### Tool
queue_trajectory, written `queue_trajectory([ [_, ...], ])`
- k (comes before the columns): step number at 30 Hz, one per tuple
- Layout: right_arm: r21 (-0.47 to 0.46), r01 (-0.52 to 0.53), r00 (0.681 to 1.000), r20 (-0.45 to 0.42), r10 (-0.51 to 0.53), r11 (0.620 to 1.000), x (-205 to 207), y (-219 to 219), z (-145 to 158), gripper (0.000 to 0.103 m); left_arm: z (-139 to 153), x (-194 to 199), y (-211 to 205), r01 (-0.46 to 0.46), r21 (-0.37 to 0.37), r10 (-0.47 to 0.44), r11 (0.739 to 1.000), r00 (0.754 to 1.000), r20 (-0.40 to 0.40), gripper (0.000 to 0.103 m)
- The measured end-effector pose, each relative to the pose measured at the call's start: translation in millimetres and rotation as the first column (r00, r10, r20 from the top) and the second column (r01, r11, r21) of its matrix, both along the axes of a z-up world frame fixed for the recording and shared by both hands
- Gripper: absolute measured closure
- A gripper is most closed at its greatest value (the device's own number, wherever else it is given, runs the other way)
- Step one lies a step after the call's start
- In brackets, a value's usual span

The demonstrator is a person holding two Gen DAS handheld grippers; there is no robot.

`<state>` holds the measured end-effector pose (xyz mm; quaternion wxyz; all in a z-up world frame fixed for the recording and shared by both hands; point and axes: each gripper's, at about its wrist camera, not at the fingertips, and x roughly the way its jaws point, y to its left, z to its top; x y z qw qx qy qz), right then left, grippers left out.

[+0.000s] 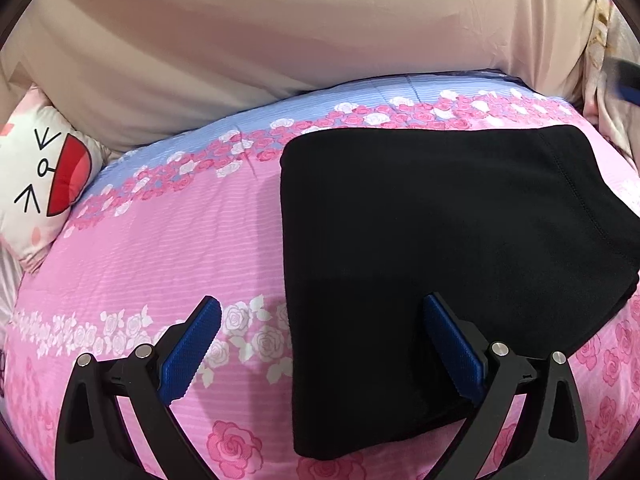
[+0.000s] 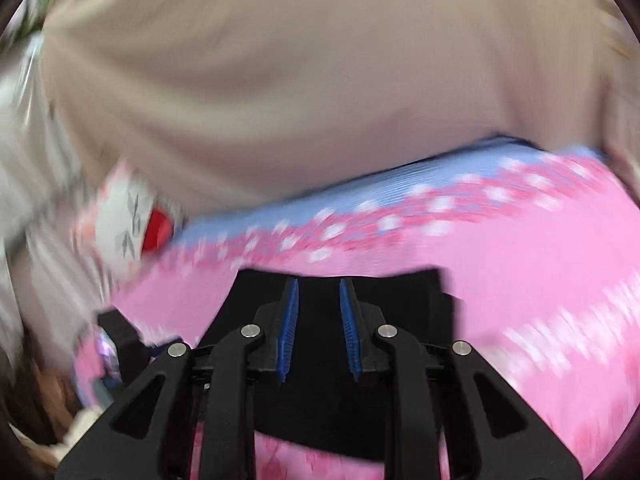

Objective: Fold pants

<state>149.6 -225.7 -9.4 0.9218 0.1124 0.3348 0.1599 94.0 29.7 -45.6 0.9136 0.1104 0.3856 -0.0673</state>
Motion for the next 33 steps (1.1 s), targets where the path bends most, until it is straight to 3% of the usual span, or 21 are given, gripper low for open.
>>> queue_trajectory([
  [2, -0.034, -0.029, 0.986, -0.166, 0.023, 0.999, 51.7, 8.8, -45.1, 0.085, -0.8, 0.6, 2.2, 0.001, -0.008, -0.001, 1.000, 1.000, 0.000, 0.005],
  [3, -0.080, 0.042, 0.969, -0.240, -0.060, 0.996, 75.4, -7.9, -74.0, 0.097, -1.6, 1.5, 3.6, 0.003, -0.018, -0.003, 1.000, 1.000, -0.004, 0.005],
  [4, -0.018, 0.088, 0.965, -0.247, -0.090, 0.996, 76.7, -25.8, -82.6, 0.103, -2.0, 2.3, 4.4, 0.012, -0.035, -0.013, 0.999, 1.000, -0.010, 0.005],
  [5, 0.144, 0.152, 0.954, -0.280, -0.107, 0.978, 74.6, -51.5, -83.0, 0.103, -2.6, 3.8, 6.2, 0.021, -0.064, -0.023, 0.998, 1.000, -0.022, 0.005],
  [6, 0.218, 0.203, 0.950, -0.279, -0.138, 0.955, 66.6, -65.1, -73.7, 0.103, -3.4, 5.0, 7.6, 0.014, -0.070, -0.016, 0.997, 0.999, -0.028, 0.005],
  [7, 0.209, 0.206, 0.960, -0.230, -0.156, 0.956, 57.5, -67.1, -58.1, 0.098, -4.0, 5.0, 7.9, 0.014, -0.070, -0.016, 0.997, 1.000, -0.027, 0.005],
  [10, 0.098, 0.156, 0.983, -0.118, -0.144, 0.983, 40.6, -56.8, -33.9, 0.098, -5.8, 5.7, 9.7, 0.018, -0.079, -0.020, 0.997, 0.999, -0.029, 0.005],
  [12, -0.059, 0.199, 0.960, -0.189, -0.207, 0.978, 53.3, -60.8, -58.1, 0.098, -6.6, 6.3, 9.9, 0.026, -0.081, -0.028, 0.996, 0.999, -0.026, 0.005],
  [13, -0.046, 0.233, 0.946, -0.221, -0.238, 0.971, 49.8, -70.8, -71.6, 0.100, -7.0, 6.3, 9.9, 0.031, -0.085, -0.033, 0.996, 0.999, -0.025, 0.005],
  [14, 0.036, 0.247, 0.949, -0.213, -0.234, 0.968, 40.9, -76.7, -69.7, 0.099, -7.2, 6.4, 10.6, 0.029, -0.091, -0.032, 0.995, 0.999, -0.028, 0.005],
  [15, 0.106, 0.237, 0.959, -0.187, -0.214, 0.966, 24.2, -77.0, -57.6, 0.094, -6.9, 6.3, 11.2, 0.027, -0.091, -0.030, 0.995, 0.999, -0.029, 0.005],
  [17, 0.142, 0.189, 0.980, -0.096, -0.176, 0.972, -5.3, -68.8, -37.4, 0.093, -4.9, 3.8, 12.4, 0.027, -0.092, -0.030, 0.995, 0.999, -0.025, 0.005],
  [19, 0.106, 0.135, 0.988, -0.089, -0.125, 0.985, -30.7, -60.8, -36.3, 0.094, -5.5, 2.7, 13.2, 0.024, -0.093, -0.026, 0.995, 0.999, -0.022, 0.005],
  [21, 0.005, 0.156, 0.970, -0.189, -0.152, 0.988, -36.3, -61.3, -70.2, 0.100, -6.7, 2.9, 12.3, 0.017, -0.093, -0.018, 0.996, 1.000, -0.018, 0.005],
  [23, 0.164, 0.189, 0.968, -0.197, -0.156, 0.968, -50.7, -82.0, -80.4, 0.103, -6.9, 2.5, 10.3, 0.020, -0.088, -0.021, 0.996, 1.000, -0.012, 0.005],
  [24, 0.213, 0.226, 0.960, -0.216, -0.179, 0.951, -61.6, -86.3, -71.7, 0.103, -6.2, 2.0, 9.5, 0.016, -0.079, -0.017, 0.997, 1.000, -0.008, 0.005],
  [25, 0.195, 0.218, 0.969, -0.161, -0.188, 0.956, -73.8, -81.9, -56.9, 0.096, -4.3, 0.4, 8.8, 0.012, -0.068, -0.012, 0.998, 1.000, -0.006, 0.005],
  [27, 0.134, 0.175, 0.983, -0.078, -0.166, 0.975, -85.1, -68.6, -39.7, 0.097, -0.5, -3.9, 8.1, 0.007, -0.053, -0.007, 0.999, 1.000, -0.001, 0.005],
  [28, 0.075, 0.155, 0.985, -0.091, -0.148, 0.985, -85.6, -61.2, -41.4, 0.097, 0.6, -5.4, 8.1, 0.003, -0.049, -0.003, 0.999, 1.000, 0.001, 0.005],
  [30, -0.015, 0.164, 0.971, -0.176, -0.164, 0.986, -75.9, -64.0, -73.9, 0.102, -0.7, -8.6, 8.9, -0.006, -0.048, 0.006, 0.999, 1.000, 0.002, 0.005],
  [33, 0.160, 0.200, 0.970, -0.172, -0.172, 0.967, -93.1, -84.7, -64.8, 0.100, 3.2, -16.3, 16.3, -0.026, -0.055, 0.025, 0.998, 1.000, -0.015, 0.005],
])
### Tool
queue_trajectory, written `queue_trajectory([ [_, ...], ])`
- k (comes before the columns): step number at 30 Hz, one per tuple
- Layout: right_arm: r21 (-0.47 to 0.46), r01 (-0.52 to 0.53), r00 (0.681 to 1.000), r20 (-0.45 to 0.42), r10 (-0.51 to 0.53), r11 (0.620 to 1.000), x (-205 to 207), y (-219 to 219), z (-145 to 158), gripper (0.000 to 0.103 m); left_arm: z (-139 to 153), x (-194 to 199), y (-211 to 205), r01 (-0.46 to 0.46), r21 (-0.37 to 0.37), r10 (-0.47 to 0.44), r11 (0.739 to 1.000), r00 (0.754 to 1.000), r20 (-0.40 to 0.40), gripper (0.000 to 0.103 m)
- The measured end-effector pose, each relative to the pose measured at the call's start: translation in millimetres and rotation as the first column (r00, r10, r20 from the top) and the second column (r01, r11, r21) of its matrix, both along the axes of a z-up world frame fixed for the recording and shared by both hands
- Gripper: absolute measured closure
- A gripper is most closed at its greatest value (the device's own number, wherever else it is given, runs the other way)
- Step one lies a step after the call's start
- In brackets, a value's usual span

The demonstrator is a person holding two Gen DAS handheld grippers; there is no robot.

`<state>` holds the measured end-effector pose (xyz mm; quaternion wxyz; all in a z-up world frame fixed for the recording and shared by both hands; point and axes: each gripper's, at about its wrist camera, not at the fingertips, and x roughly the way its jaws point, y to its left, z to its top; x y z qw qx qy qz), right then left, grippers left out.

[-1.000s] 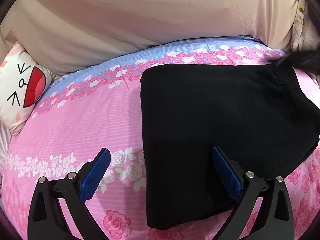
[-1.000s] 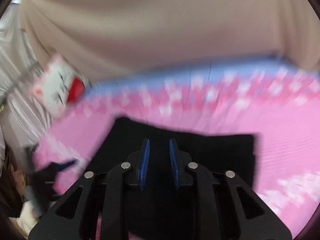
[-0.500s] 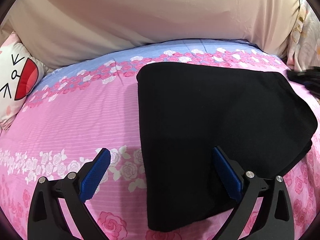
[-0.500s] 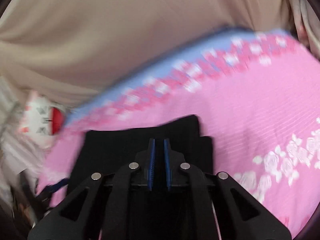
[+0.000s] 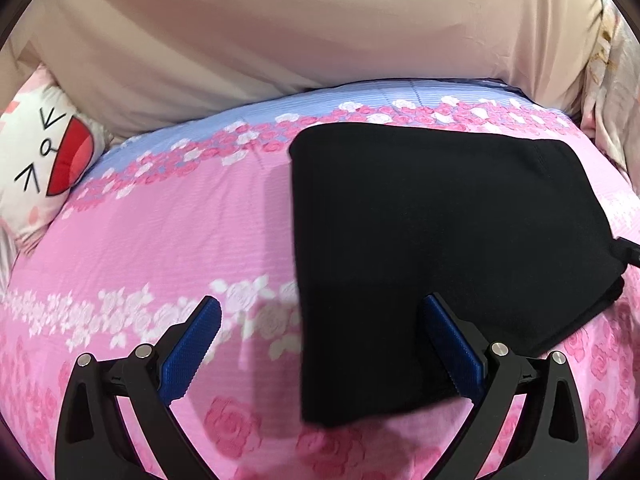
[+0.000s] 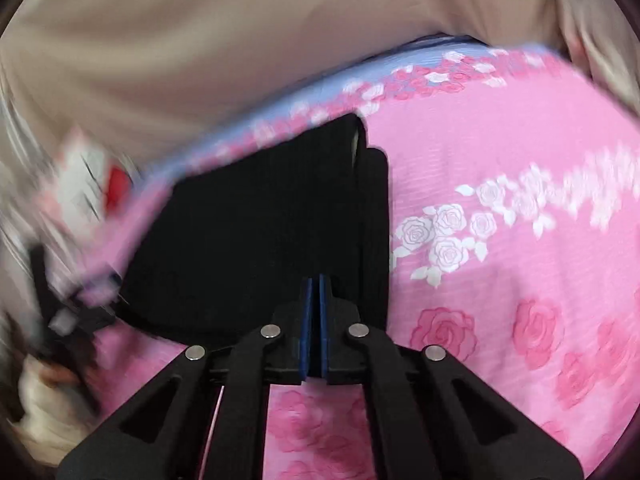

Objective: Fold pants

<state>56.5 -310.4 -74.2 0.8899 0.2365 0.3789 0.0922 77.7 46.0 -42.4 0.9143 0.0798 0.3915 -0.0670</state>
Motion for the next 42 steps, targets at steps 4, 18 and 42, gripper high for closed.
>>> queue_trajectory([
  [4, -0.092, 0.027, 0.998, 0.051, -0.022, 0.995, -30.5, -8.3, 26.8, 0.080, 19.6, -22.8, 22.4, -0.037, 0.017, 0.036, 0.999, 0.998, 0.048, 0.005],
  [18, -0.230, -0.022, 0.999, -0.050, 0.011, 0.973, -41.6, 10.8, -24.7, 0.051, -25.4, -34.3, 14.3, -0.051, 0.198, 0.051, 0.979, 0.999, 0.004, 0.005],
  [42, -0.237, 0.105, 0.992, 0.088, -0.086, 0.966, -41.3, 0.4, 54.1, 0.099, 34.1, -42.7, 33.7, 0.052, -0.100, -0.054, 0.994, 0.998, -0.017, 0.020],
])
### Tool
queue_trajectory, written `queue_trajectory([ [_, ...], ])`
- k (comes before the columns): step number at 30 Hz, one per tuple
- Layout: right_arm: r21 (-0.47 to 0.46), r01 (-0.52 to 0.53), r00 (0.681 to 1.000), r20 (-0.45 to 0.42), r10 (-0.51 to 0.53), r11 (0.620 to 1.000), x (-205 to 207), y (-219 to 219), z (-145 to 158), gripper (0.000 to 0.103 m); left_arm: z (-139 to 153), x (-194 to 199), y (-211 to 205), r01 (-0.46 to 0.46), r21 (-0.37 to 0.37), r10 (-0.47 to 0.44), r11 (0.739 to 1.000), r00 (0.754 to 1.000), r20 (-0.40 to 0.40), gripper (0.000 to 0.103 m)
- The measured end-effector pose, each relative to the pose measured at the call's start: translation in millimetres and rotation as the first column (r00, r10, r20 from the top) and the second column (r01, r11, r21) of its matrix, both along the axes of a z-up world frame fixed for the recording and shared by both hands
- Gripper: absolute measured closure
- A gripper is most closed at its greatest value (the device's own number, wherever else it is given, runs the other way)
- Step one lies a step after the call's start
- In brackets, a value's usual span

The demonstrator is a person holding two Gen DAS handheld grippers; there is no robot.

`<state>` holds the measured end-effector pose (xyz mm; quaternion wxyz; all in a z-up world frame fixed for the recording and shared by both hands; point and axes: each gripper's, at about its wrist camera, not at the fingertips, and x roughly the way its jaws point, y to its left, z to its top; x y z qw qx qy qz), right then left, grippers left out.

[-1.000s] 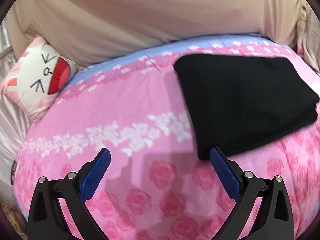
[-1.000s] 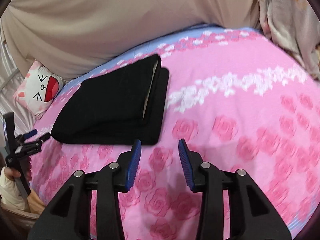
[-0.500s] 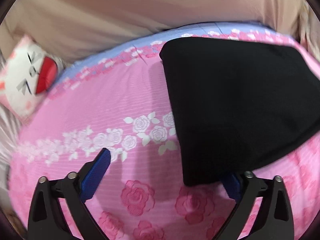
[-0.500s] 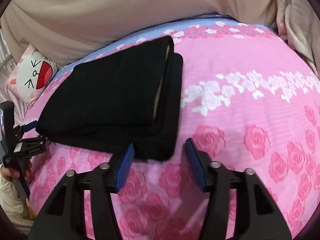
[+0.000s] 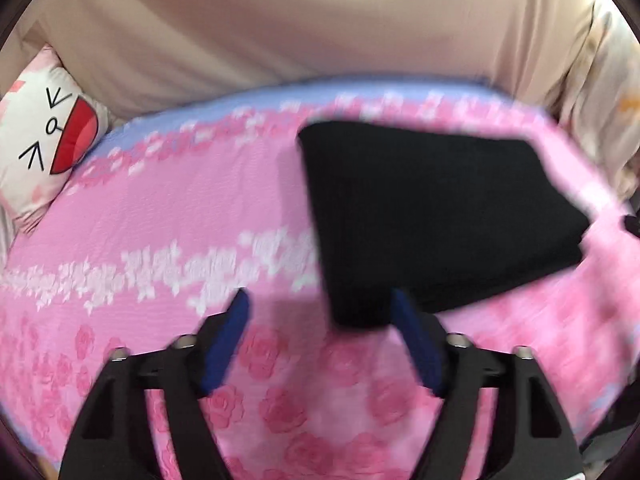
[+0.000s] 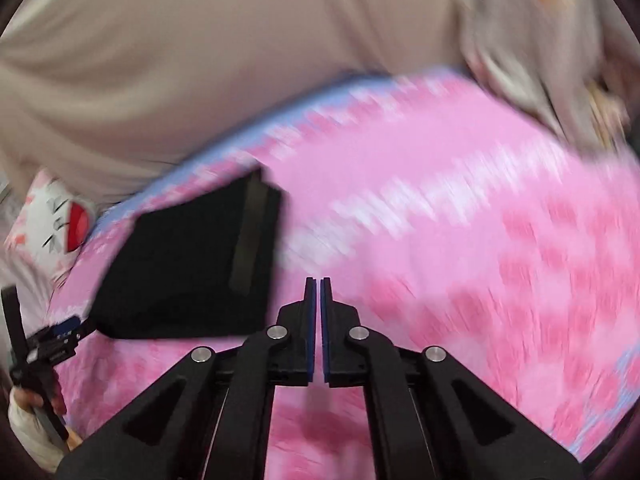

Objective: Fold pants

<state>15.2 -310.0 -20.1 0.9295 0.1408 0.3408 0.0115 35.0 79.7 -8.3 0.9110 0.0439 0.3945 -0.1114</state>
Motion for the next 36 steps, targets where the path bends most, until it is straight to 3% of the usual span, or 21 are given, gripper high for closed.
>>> queue_trajectory([
  [4, -0.049, -0.177, 0.984, 0.002, 0.177, 0.983, 72.5, 55.9, 16.2, 0.098, 45.0, 16.0, -25.5, 0.015, -0.039, -0.010, 0.999, 0.990, 0.140, 0.018],
  [6, -0.057, -0.227, 0.974, -0.040, 0.225, 0.972, 117.7, 73.3, 8.5, 0.098, 52.4, 28.3, -42.1, 0.016, -0.008, -0.015, 1.000, 0.984, 0.179, 0.016],
  [8, -0.033, -0.265, 0.959, -0.113, 0.260, 0.964, 164.7, 86.2, -12.3, 0.099, 33.3, 56.2, -61.6, -0.001, 0.088, -0.011, 0.996, 0.990, 0.139, 0.016],
  [11, -0.140, -0.171, 0.964, -0.227, 0.137, 0.975, 209.4, 73.2, -54.4, 0.103, -16.4, 86.1, -70.7, -0.035, 0.214, 0.028, 0.976, 0.999, 0.035, 0.015],
  [12, -0.025, -0.127, 0.965, -0.234, 0.118, 0.992, 217.1, 49.7, -69.1, 0.103, -30.8, 91.2, -66.9, -0.024, 0.200, 0.025, 0.980, 1.000, -0.001, 0.015],
  [14, 0.163, -0.073, 0.974, -0.199, 0.105, 0.984, 206.6, 31.3, -64.8, 0.103, -37.8, 91.1, -52.3, -0.033, 0.096, 0.034, 0.995, 0.999, -0.014, 0.013],
  [17, 0.055, -0.117, 0.988, -0.098, 0.122, 0.992, 173.8, 45.2, -39.6, 0.098, -37.1, 96.4, -45.1, -0.040, 0.077, 0.041, 0.996, 0.999, -0.022, 0.007],
  [19, -0.061, -0.077, 0.990, -0.125, 0.069, 0.995, 166.5, 41.0, -49.5, 0.101, -37.6, 97.0, -46.4, -0.040, 0.074, 0.042, 0.996, 0.999, -0.024, 0.007],
  [20, -0.062, -0.032, 0.988, -0.152, 0.023, 0.998, 164.4, 28.0, -61.3, 0.101, -38.1, 97.3, -45.6, -0.040, 0.071, 0.042, 0.997, 0.999, -0.025, 0.006],
  [22, 0.120, -0.011, 0.991, -0.134, 0.027, 0.993, 147.4, 7.8, -54.9, 0.100, -38.2, 92.0, -48.8, -0.040, 0.074, 0.042, 0.996, 0.999, -0.022, 0.006],
  [23, 0.141, -0.032, 0.994, -0.101, 0.047, 0.990, 133.7, 10.7, -45.3, 0.094, -38.3, 90.3, -49.6, -0.040, 0.084, 0.041, 0.996, 0.999, -0.013, 0.006],
  [25, 0.074, -0.130, 0.991, -0.035, 0.133, 0.989, 102.9, 31.2, -28.6, 0.094, -38.3, 88.1, -50.5, -0.038, 0.090, 0.039, 0.995, 0.999, -0.006, 0.006],
  [27, -0.006, -0.161, 0.980, -0.122, 0.159, 0.987, 94.7, 40.2, -44.4, 0.096, -39.4, 87.9, -50.6, -0.044, 0.085, 0.044, 0.995, 0.999, -0.002, 0.006],
  [28, -0.013, -0.144, 0.978, -0.155, 0.140, 0.990, 92.1, 33.9, -61.8, 0.101, -39.9, 88.6, -50.5, -0.045, 0.085, 0.045, 0.995, 0.999, -0.001, 0.005],
  [29, 0.049, -0.138, 0.983, -0.112, 0.143, 0.989, 84.1, 24.2, -65.4, 0.102, -40.2, 88.9, -50.9, -0.046, 0.086, 0.046, 0.995, 0.999, 0.001, 0.005],
  [31, 0.126, -0.073, 0.989, -0.121, 0.088, 0.989, 70.0, 16.9, -51.1, 0.103, -39.1, 87.6, -51.1, -0.050, 0.094, 0.050, 0.994, 0.999, 0.003, 0.005],
  [32, 0.097, -0.074, 0.993, -0.080, 0.082, 0.993, 58.7, 23.3, -35.1, 0.095, -37.0, 85.1, -51.2, -0.052, 0.102, 0.052, 0.993, 0.999, 0.010, 0.005],
  [33, 0.072, -0.091, 0.994, -0.053, 0.095, 0.993, 50.3, 25.8, -26.7, 0.095, -34.9, 81.7, -50.9, -0.052, 0.107, 0.050, 0.993, 0.999, 0.015, 0.005],
  [36, -0.025, -0.135, 0.984, -0.124, 0.131, 0.991, 51.2, 43.1, -36.4, 0.097, -31.2, 70.3, -48.2, -0.053, 0.098, 0.052, 0.994, 0.999, 0.014, 0.005],
])
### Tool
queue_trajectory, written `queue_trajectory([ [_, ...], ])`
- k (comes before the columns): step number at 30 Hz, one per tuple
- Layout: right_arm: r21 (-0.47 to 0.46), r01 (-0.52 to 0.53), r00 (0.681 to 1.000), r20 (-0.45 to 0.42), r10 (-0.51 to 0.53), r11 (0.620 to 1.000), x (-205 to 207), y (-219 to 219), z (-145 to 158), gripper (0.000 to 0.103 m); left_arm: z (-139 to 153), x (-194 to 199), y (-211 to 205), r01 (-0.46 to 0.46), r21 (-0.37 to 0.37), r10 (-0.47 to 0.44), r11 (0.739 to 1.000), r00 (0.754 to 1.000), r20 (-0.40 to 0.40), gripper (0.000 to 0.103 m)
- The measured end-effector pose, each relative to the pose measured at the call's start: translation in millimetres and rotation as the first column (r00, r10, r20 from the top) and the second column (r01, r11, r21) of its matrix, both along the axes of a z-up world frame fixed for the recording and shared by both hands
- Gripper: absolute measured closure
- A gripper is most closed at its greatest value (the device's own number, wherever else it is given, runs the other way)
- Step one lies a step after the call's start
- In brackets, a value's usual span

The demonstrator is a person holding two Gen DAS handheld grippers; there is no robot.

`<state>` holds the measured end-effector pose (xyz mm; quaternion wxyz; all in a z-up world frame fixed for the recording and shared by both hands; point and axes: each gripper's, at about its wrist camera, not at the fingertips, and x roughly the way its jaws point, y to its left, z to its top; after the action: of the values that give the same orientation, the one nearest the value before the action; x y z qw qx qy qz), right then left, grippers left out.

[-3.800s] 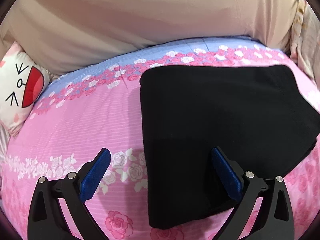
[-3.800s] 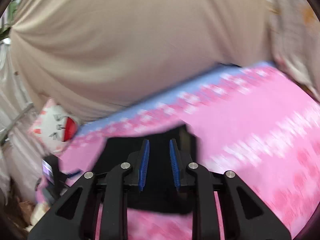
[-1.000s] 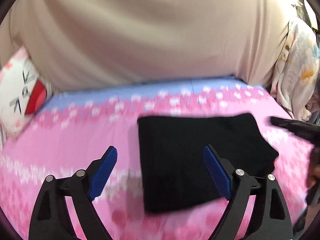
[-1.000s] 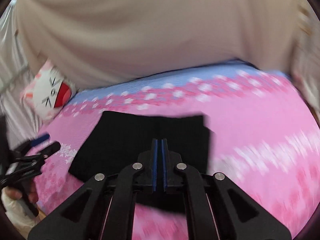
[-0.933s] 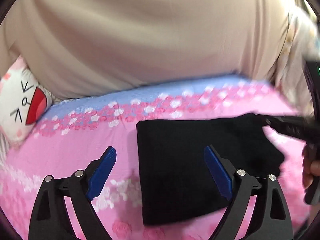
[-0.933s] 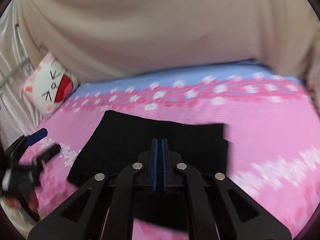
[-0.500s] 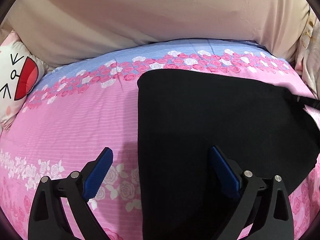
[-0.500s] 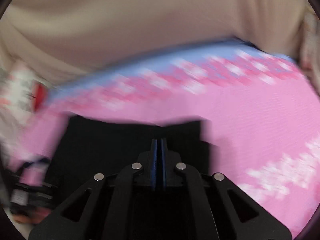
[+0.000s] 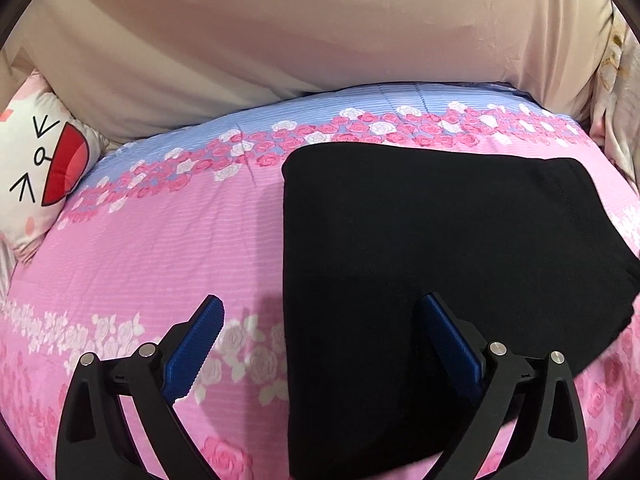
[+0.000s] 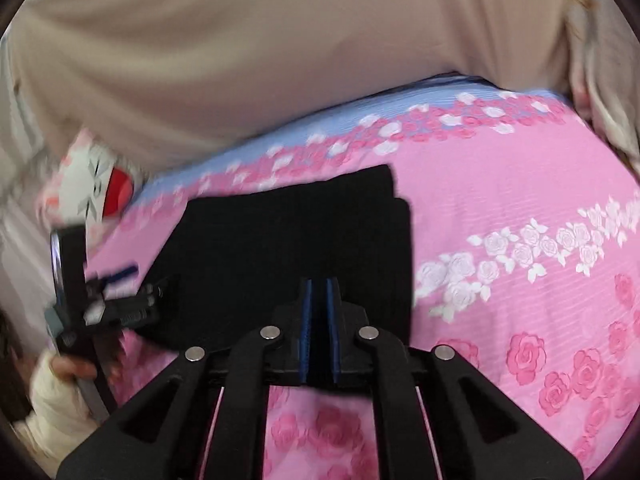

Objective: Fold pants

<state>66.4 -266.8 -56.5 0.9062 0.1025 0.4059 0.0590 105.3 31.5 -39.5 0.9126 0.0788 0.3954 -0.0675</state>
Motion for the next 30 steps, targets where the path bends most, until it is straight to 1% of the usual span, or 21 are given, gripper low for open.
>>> queue_trajectory([
  [1, -0.036, 0.003, 0.999, -0.037, -0.005, 0.999, 2.7, -1.0, -15.4, 0.101, 0.4, -3.2, 0.9, 0.001, -0.003, -0.001, 1.000, 1.000, -0.002, 0.005],
  [3, 0.020, 0.015, 1.000, -0.010, -0.015, 1.000, -6.0, -4.8, -14.8, 0.101, 2.4, -14.8, 4.3, 0.000, -0.005, 0.000, 1.000, 1.000, -0.003, 0.005],
  [4, 0.035, 0.026, 1.000, -0.006, -0.026, 0.999, -12.2, -3.6, -7.0, 0.098, 3.2, -19.3, 6.1, -0.001, -0.002, 0.001, 1.000, 1.000, -0.003, 0.006],
  [6, 0.009, 0.043, 0.998, 0.039, -0.043, 0.999, -28.5, 0.5, 9.6, 0.095, 6.1, -33.3, 12.2, -0.006, 0.001, 0.006, 1.000, 1.000, 0.002, 0.006],
  [9, -0.031, 0.060, 0.997, 0.052, -0.059, 0.998, -44.0, -0.6, 16.0, 0.091, 9.9, -51.5, 20.3, -0.024, -0.003, 0.024, 1.000, 1.000, 0.010, 0.006],
  [10, -0.025, 0.066, 0.997, 0.047, -0.064, 0.998, -48.4, -1.1, 16.2, 0.083, 10.6, -55.6, 20.9, -0.029, -0.001, 0.029, 1.000, 1.000, 0.012, 0.006],
  [14, 0.004, 0.100, 0.995, 0.023, -0.100, 0.995, -61.9, -9.1, 4.5, 0.083, 15.4, -71.8, 17.2, -0.036, 0.009, 0.036, 0.999, 0.999, 0.029, 0.006],
  [17, 0.007, 0.112, 0.994, 0.001, -0.112, 0.994, -66.1, -9.6, -5.6, 0.083, 16.2, -79.4, 10.2, -0.027, 0.005, 0.026, 1.000, 0.999, 0.035, 0.006],
  [20, -0.022, 0.111, 0.994, 0.004, -0.111, 0.994, -62.0, -4.9, -6.6, 0.083, 13.9, -80.3, 3.3, -0.012, 0.010, 0.011, 1.000, 0.999, 0.033, 0.006],
  [22, -0.019, 0.085, 0.996, 0.033, -0.084, 0.996, -55.7, 2.8, 2.9, 0.083, 11.0, -76.9, 0.5, -0.013, 0.023, 0.013, 1.000, 0.999, 0.036, 0.006],
  [24, -0.019, 0.054, 0.996, 0.073, -0.052, 0.998, -48.6, 12.6, 13.2, 0.083, 3.5, -70.6, 0.7, -0.032, 0.056, 0.031, 0.998, 0.999, 0.026, 0.006],
  [26, -0.046, 0.017, 0.996, 0.091, -0.013, 0.999, -36.2, 25.6, 16.9, 0.083, -4.1, -66.8, 4.4, -0.048, 0.073, 0.047, 0.996, 0.999, 0.015, 0.006],
  [28, -0.076, -0.010, 0.999, 0.043, 0.013, 0.997, -17.3, 33.9, 2.4, 0.084, -11.7, -63.5, 9.4, -0.059, 0.080, 0.059, 0.995, 0.998, -0.004, 0.006],
  [29, -0.106, -0.004, 1.000, -0.008, 0.003, 0.994, -9.2, 34.3, -10.8, 0.084, -14.5, -62.9, 12.4, -0.061, 0.073, 0.062, 0.995, 0.998, -0.013, 0.005],
  [30, -0.111, -0.014, 0.999, -0.041, 0.010, 0.994, -4.6, 33.6, -23.3, 0.084, -15.9, -62.5, 14.1, -0.059, 0.067, 0.060, 0.996, 0.998, -0.017, 0.005],
])
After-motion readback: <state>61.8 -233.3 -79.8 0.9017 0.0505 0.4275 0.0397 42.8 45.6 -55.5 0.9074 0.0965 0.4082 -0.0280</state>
